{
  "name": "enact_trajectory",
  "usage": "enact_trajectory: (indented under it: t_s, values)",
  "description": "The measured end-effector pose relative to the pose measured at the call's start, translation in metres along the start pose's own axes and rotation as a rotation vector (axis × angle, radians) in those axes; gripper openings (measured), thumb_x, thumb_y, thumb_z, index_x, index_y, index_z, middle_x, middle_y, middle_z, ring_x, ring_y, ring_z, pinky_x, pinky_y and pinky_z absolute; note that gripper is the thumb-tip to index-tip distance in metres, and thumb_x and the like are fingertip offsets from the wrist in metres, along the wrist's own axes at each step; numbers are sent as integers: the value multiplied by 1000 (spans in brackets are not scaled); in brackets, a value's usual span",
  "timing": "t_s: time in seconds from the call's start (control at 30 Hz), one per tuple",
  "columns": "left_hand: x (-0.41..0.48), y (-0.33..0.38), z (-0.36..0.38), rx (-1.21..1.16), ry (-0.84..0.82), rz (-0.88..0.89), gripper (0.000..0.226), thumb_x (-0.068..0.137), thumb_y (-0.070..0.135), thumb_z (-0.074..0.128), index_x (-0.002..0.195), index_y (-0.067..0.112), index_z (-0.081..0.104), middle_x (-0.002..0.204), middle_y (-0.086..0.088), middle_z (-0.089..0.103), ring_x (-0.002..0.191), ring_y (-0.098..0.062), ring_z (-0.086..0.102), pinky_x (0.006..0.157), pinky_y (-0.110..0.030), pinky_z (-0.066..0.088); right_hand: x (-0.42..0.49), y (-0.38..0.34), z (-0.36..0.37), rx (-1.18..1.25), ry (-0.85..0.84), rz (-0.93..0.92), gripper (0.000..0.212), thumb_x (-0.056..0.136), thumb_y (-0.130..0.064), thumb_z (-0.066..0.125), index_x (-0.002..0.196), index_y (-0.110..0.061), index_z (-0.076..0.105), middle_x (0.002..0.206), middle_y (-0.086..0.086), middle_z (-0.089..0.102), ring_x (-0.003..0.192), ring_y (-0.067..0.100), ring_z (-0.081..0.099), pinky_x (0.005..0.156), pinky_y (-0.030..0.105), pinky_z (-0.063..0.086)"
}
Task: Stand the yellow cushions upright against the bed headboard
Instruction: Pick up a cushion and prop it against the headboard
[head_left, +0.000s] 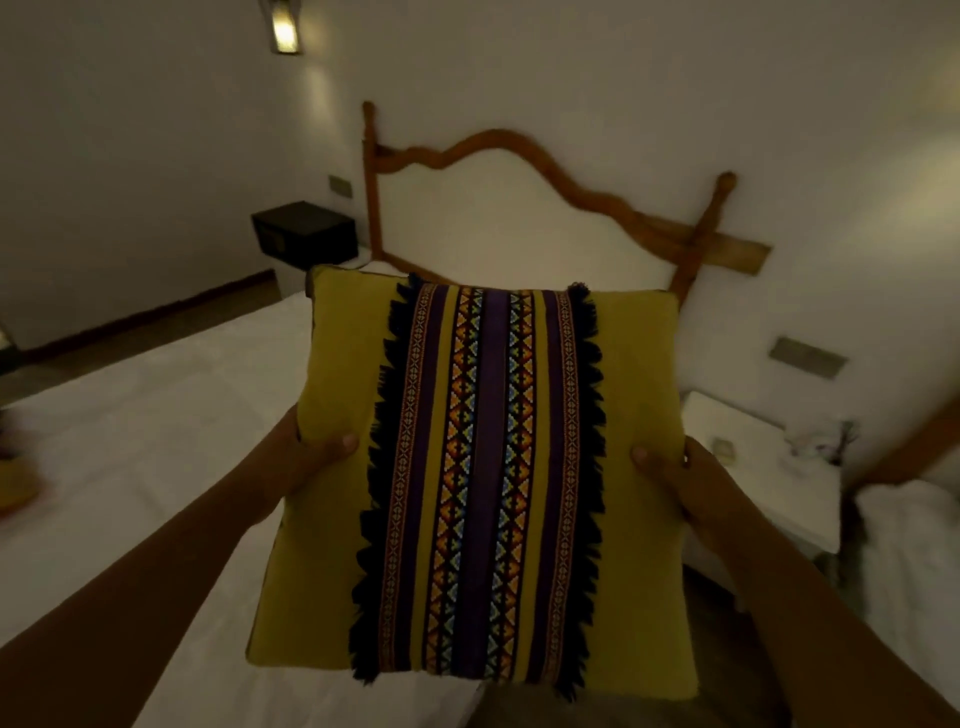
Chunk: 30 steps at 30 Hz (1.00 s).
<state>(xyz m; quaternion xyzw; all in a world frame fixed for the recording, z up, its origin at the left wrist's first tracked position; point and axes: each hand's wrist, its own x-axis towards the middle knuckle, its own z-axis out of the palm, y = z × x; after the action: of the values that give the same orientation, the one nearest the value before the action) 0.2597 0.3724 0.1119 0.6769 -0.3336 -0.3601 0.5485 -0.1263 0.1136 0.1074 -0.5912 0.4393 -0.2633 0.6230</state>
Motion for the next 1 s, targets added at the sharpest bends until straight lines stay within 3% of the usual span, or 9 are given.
enact_trajectory:
  t_s: [0.1,0.23,0.37,0.6,0.7,0.9,1.0]
  values:
    - [37,14,42,16,-85,20,91,60,47,86,140,31,46,123,-4,67,106,-29,69,85,-51,59,5,-7,-48,-12,57,-11,89,63,-45,83,140,-15,49,130,7,64,108,29,68,94,54,55]
    - [83,20,90,20,-131,27,73,73,35,82,138,34,47,122,-1,68,99,-20,72,82,-48,61,24,-12,-94,-15,139,-11,112,45,-60,90,138,-14,48,127,5,64,111,31,66,97,55,53]
    - [137,24,123,32,-187,26,79,70,41,85,139,33,47,125,-2,67,104,-24,70,82,-47,60,63,-9,-125,28,174,11,88,65,-41,83,141,-14,47,130,8,64,109,31,67,95,54,54]
    - [258,35,162,51,-253,17,112,43,60,88,142,29,44,126,-4,65,109,-28,67,86,-50,58,159,-1,-151,61,213,50,84,67,-40,82,140,-15,49,130,8,65,111,31,67,95,55,55]
    - [308,44,174,58,-274,-9,120,38,64,89,143,28,43,127,-4,64,110,-29,66,88,-51,57,195,-5,-159,95,248,62,83,66,-38,83,139,-16,49,128,7,67,107,28,69,84,47,59]
    - [391,59,206,52,-349,-1,106,43,60,90,138,31,50,122,-1,69,104,-23,71,86,-50,59,251,-15,-184,132,310,78,81,72,-33,80,142,-14,46,133,9,63,113,33,65,97,56,53]
    - [427,63,224,48,-376,10,95,52,53,88,137,34,50,123,0,69,105,-22,71,83,-47,60,278,-18,-200,147,334,79,84,68,-33,81,142,-13,46,132,9,62,113,32,65,95,54,54]
